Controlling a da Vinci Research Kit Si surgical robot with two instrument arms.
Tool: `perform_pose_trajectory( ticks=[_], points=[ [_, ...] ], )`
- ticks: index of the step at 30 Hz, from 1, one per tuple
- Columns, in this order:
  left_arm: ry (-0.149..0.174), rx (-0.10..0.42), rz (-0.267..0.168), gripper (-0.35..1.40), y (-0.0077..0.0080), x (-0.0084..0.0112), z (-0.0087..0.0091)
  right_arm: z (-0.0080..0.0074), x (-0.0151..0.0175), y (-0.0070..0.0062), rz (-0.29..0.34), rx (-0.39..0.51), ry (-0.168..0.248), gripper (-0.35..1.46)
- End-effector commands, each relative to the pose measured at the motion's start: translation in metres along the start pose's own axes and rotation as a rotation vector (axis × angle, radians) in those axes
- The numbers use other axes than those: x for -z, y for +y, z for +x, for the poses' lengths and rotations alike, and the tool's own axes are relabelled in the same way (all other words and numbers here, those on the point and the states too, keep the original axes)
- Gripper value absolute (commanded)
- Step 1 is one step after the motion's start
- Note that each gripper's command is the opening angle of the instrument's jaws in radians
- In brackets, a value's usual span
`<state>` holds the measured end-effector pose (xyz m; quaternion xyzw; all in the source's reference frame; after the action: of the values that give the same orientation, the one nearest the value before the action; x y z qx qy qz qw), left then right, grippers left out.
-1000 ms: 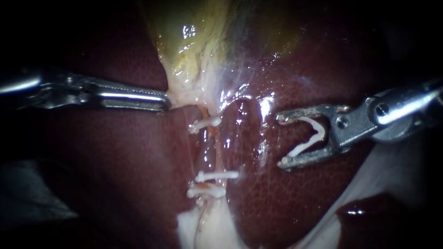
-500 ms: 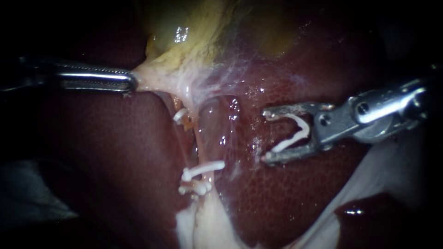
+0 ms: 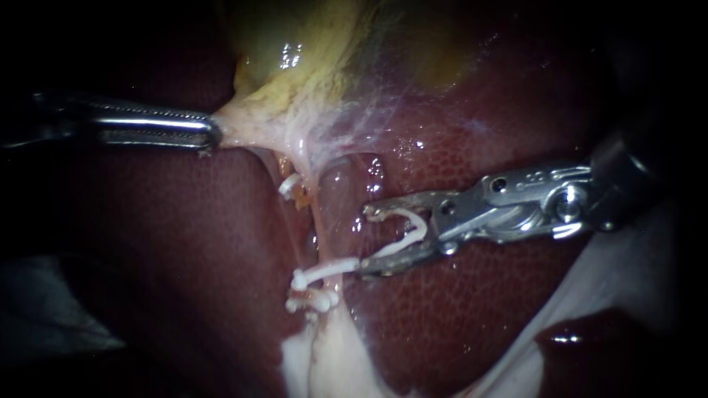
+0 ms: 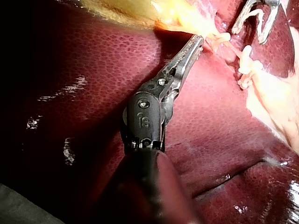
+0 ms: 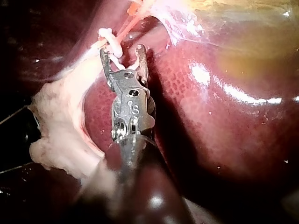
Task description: Clipping second clip right tube
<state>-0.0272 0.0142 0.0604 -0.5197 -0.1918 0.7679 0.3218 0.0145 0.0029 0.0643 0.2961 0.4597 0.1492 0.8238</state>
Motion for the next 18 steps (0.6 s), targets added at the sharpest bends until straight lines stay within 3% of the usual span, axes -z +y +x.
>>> perform_pose_trajectory(
  ticks=[1, 14, 18],
  points=[
    [0.000, 0.000, 0.000, -0.35, 0.0000, 0.0000, 0.0000, -0.0001, -0.0006, 0.0002, 0.006, -0.009, 0.004, 0.49],
    [0.000, 0.000, 0.002, -0.35, 0.0002, -0.0002, 0.0000, -0.0007, -0.0046, 0.0021, 0.095, -0.133, 0.101, 0.48],
    [0.000, 0.000, 0.003, -0.35, 0.0002, -0.0002, 0.0000, -0.0009, -0.0054, 0.0021, 0.142, -0.175, 0.158, 0.49]
  ],
)
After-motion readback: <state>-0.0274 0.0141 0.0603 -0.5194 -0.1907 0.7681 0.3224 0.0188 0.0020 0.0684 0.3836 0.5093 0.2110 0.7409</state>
